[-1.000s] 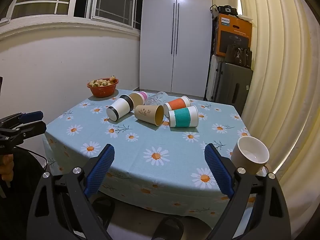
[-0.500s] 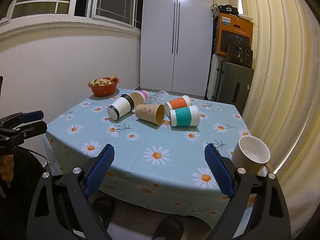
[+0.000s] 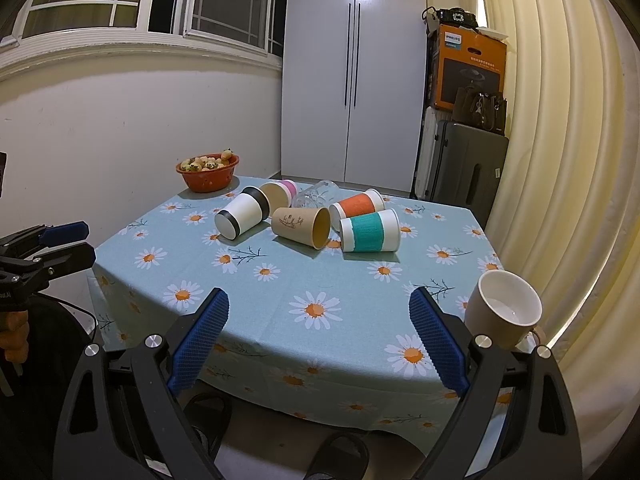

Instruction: Flip cup upright

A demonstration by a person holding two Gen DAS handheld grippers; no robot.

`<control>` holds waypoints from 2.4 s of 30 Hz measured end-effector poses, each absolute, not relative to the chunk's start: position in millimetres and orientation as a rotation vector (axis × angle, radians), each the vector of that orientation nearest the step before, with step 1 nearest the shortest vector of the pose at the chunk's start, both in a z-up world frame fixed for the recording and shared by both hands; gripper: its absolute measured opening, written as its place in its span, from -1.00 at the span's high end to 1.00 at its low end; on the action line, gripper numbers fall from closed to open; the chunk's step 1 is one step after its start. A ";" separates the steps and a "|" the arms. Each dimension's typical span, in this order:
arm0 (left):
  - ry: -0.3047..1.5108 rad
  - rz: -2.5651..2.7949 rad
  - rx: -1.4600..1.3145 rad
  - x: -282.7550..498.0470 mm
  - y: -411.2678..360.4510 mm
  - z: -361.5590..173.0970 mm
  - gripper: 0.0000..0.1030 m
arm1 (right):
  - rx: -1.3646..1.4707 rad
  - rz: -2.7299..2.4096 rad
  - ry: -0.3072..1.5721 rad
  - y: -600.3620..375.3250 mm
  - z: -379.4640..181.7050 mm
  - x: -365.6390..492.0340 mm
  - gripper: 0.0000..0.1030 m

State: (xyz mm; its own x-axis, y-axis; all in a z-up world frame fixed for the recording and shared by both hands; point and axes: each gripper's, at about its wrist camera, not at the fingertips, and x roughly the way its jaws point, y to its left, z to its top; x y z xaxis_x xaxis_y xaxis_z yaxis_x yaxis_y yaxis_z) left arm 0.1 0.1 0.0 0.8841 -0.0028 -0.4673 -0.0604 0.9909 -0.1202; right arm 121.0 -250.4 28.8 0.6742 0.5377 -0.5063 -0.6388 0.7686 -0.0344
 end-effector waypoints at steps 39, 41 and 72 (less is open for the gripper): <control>0.486 0.031 -0.134 2.2 -3.8 -10.0 -0.58 | -0.215 0.668 0.506 -249.0 25.3 120.1 -0.76; 0.489 0.033 -0.135 3.4 -5.1 -11.2 -0.58 | -0.212 0.668 0.509 -248.5 24.5 119.5 -0.76; 0.815 -0.008 -0.256 158.3 77.6 19.2 -0.58 | -0.068 0.844 0.686 -196.3 46.8 233.9 -0.76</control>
